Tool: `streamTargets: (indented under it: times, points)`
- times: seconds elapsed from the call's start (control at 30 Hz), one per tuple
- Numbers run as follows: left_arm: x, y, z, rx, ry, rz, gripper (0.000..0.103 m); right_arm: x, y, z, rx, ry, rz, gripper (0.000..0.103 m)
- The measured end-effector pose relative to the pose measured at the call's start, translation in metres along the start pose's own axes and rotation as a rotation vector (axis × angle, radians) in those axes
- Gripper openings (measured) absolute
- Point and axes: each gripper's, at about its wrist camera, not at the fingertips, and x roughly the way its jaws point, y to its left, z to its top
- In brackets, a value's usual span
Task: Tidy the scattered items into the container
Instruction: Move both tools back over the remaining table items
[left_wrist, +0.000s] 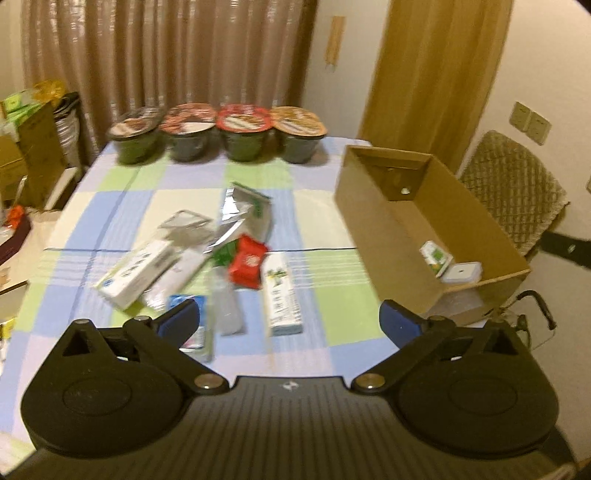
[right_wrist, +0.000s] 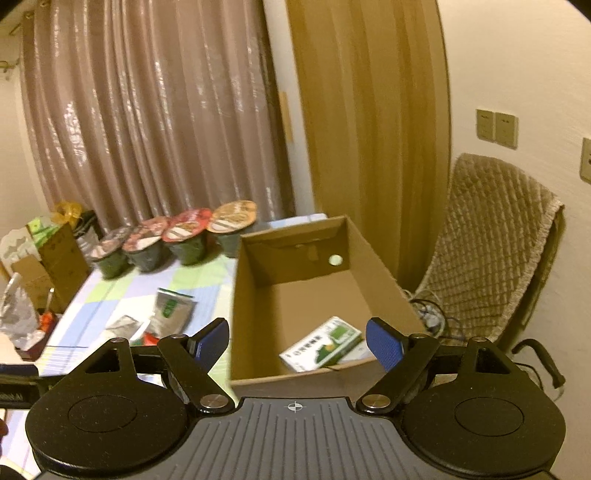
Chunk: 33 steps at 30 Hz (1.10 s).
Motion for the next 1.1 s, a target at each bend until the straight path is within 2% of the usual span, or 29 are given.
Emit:
streamTargets:
  times: [0.27, 0.5, 1.1]
  points:
    - [-0.017, 0.04, -0.015, -0.062, 0.015, 0.05, 0.102, -0.004, 0.043, 0.001, -0.04, 0.005, 0.088, 0.087]
    - [-0.022, 0.056, -0.024, -0.084, 0.03, 0.072, 0.102, -0.001, 0.076, -0.01, -0.078, 0.034, 0.137, 0.087]
    - [-0.02, 0.072, -0.036, -0.109, 0.05, 0.065, 0.102, 0.014, 0.113, -0.039, -0.143, 0.111, 0.162, 0.087]
